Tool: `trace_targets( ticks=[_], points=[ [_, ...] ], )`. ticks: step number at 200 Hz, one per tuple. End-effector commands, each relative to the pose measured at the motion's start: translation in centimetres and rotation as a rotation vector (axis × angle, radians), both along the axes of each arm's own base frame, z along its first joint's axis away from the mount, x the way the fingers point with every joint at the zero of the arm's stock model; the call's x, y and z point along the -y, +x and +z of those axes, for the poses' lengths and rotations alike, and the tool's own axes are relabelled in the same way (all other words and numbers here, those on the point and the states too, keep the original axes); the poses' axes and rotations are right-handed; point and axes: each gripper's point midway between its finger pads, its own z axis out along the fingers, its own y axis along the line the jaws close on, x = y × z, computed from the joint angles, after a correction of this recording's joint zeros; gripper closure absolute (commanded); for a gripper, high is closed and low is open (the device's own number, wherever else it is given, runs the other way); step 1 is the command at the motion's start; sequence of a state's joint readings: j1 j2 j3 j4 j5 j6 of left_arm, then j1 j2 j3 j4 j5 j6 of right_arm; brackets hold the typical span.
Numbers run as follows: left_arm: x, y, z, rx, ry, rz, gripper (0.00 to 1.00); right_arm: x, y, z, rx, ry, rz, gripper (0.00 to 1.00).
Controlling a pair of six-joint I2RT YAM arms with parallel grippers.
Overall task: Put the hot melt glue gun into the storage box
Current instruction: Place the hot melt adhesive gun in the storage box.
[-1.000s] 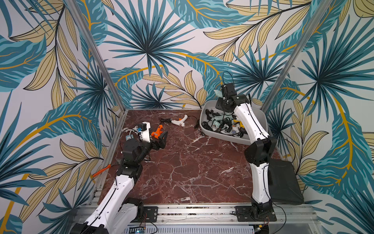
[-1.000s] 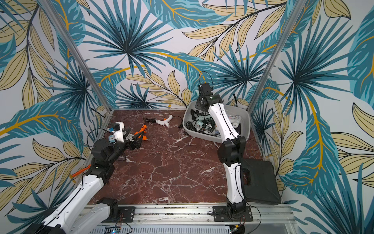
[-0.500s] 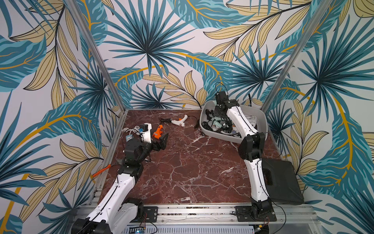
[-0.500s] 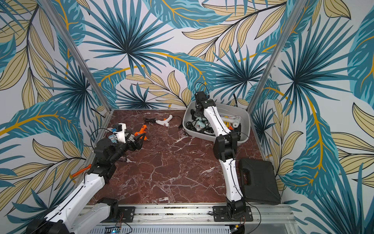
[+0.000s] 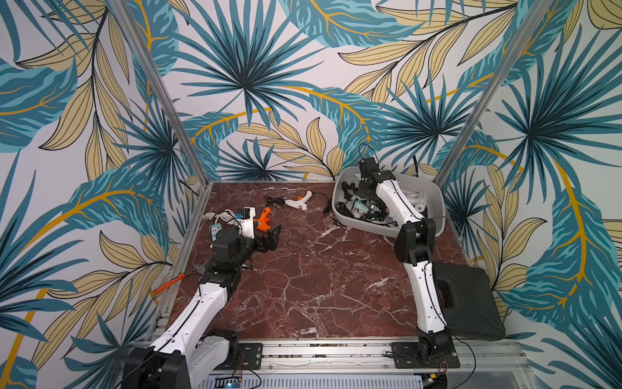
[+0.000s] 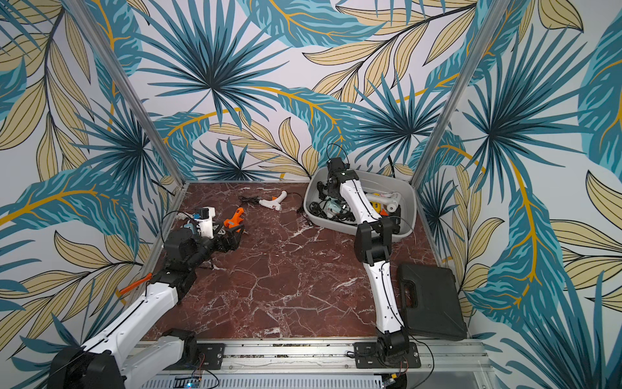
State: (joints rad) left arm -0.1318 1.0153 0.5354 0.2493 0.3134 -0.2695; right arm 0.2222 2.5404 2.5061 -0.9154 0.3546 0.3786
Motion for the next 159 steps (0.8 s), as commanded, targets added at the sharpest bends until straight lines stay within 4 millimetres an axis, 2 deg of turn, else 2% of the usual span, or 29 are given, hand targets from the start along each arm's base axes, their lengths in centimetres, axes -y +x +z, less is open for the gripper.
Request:
trace_targets(
  ticks=[1, 49, 92, 122, 159],
  points=[
    [-0.3, 0.4, 0.9, 0.027, -0.002, 0.013, 0.00, 0.5, 1.2, -0.3, 0.028, -0.015, 0.016, 0.77],
    [-0.3, 0.5, 0.7, 0.025, -0.009, 0.017, 0.00, 0.8, 1.7, -0.8, 0.024, 0.006, 0.054, 0.62],
    [-0.5, 0.9, 0.5, 0.015, -0.008, 0.031, 0.00, 0.3, 1.6, -0.7, 0.012, 0.012, 0.099, 0.43],
    [-0.8, 1.1, -0.1, -0.006, -0.004, 0.053, 0.00, -0.1, 1.3, 0.9, 0.028, 0.032, 0.117, 0.40],
    [-1.9, 1.5, -0.7, -0.044, -0.002, 0.119, 0.00, -0.6, 0.0, 3.9, 0.045, 0.066, 0.150, 0.35]
  ],
)
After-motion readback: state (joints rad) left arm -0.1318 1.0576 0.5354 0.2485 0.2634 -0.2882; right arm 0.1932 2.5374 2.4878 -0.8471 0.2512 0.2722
